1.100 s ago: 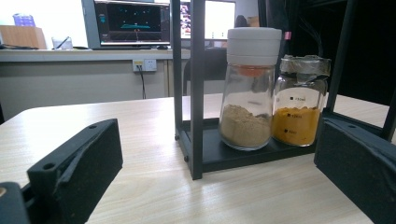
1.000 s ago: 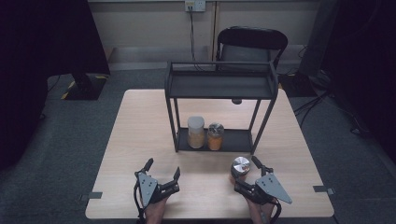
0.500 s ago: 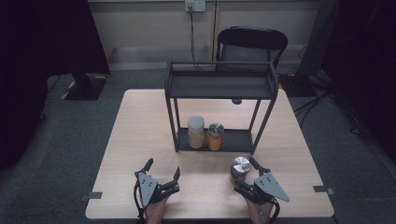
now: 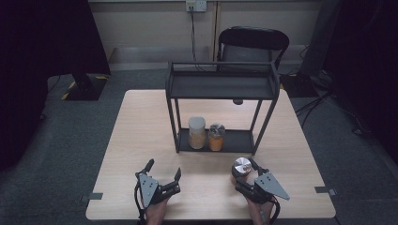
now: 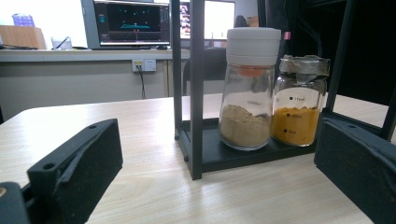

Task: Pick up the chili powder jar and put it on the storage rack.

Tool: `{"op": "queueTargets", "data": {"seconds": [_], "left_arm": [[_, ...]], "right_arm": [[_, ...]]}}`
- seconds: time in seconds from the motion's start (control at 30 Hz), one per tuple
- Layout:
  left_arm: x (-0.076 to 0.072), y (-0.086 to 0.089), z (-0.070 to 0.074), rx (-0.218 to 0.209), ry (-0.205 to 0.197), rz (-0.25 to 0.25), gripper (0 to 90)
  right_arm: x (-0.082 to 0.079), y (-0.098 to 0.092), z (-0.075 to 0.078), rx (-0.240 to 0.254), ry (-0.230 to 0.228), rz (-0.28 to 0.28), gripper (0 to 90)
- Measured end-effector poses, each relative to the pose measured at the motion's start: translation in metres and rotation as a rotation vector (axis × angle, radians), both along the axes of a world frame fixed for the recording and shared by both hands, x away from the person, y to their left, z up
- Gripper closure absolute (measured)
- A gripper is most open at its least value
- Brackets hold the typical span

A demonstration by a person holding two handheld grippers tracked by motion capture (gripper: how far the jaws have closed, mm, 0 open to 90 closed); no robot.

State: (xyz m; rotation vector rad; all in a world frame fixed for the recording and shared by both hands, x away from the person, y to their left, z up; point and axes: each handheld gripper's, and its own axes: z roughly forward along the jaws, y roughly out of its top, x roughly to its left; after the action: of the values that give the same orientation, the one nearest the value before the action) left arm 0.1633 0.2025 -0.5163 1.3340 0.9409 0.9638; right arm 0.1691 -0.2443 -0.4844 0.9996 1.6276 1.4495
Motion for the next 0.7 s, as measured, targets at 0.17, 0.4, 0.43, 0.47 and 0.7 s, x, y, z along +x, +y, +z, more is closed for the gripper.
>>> {"op": "queueTargets", "data": {"seconds": [0.17,0.4,0.43,0.47,0.7], "left_arm": [[0.0,0.0001,0.0,0.0,0.0,0.0,0.5],[-0.0002,-0.0001,-0.0001,-0.001,0.0,0.001,0.6],[-0.0002,-0.0001,-0.0001,-0.001,0.0,0.001,0.7],[-0.0001,0.0,0.0,0.0,0.0,0.0,0.6],[-0.0002,0.0,-0.0001,-0.001,0.0,0.0,0.6]], "right_arm": [[0.0002,-0.0005,-0.0018,0.004,-0.002,0.004,34.1],[0.0005,-0.0014,-0.0021,0.008,-0.003,0.008,34.7],[0.0,-0.0003,-0.0035,0.012,-0.008,0.003,34.8],[-0.0003,0.0007,-0.0047,0.015,-0.011,-0.001,34.8],[-0.0014,0.0027,-0.0019,0.013,-0.001,-0.01,34.9]]}}
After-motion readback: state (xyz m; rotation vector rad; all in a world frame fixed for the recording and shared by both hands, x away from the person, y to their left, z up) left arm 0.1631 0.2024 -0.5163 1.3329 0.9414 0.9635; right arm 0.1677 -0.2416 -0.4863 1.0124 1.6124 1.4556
